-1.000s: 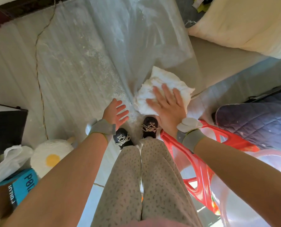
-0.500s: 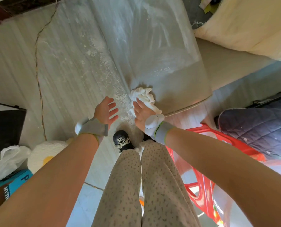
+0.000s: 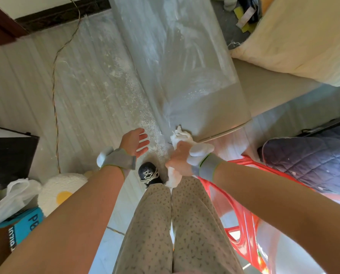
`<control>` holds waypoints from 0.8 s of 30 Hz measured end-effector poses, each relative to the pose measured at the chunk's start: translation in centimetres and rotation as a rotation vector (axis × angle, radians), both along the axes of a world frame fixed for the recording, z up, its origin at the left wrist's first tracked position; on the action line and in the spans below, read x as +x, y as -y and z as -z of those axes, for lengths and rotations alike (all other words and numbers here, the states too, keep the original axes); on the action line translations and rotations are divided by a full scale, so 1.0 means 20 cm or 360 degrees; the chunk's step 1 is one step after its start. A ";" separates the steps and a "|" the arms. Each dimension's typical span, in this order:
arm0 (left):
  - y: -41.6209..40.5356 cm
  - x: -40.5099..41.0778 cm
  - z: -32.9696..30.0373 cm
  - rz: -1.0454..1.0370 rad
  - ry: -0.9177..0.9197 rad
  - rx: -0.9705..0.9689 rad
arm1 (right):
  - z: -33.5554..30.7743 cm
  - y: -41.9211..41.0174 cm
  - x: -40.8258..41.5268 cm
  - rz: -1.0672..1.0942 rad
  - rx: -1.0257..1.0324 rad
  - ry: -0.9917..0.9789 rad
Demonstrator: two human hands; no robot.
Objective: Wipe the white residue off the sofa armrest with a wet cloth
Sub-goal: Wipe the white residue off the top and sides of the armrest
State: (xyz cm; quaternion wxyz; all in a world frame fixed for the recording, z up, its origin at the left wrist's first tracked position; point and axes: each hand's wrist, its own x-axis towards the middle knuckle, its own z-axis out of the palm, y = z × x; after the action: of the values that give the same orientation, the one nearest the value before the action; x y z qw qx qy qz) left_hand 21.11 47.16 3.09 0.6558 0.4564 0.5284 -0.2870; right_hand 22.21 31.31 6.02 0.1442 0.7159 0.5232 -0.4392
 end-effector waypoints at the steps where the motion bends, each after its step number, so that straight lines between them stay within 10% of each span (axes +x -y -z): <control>1: 0.01 0.00 0.00 0.0019 -0.0011 0.0004 | -0.03 0.01 -0.01 0.0049 0.0051 0.0023; 12: 0.19 0.12 -0.21 0.0323 0.0044 -0.0111 | -0.39 0.40 0.00 0.1849 0.0603 -0.0079; 24: 0.60 0.29 -0.31 0.0792 0.0042 0.0260 | -0.34 0.74 0.32 0.2555 0.0973 0.0740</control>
State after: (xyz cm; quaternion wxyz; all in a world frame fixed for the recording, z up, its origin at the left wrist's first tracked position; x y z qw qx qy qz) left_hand 26.87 35.17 9.28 0.5328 0.6276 0.4127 -0.3898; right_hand 28.64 16.49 12.90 -0.3020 0.9450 -0.0844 -0.0926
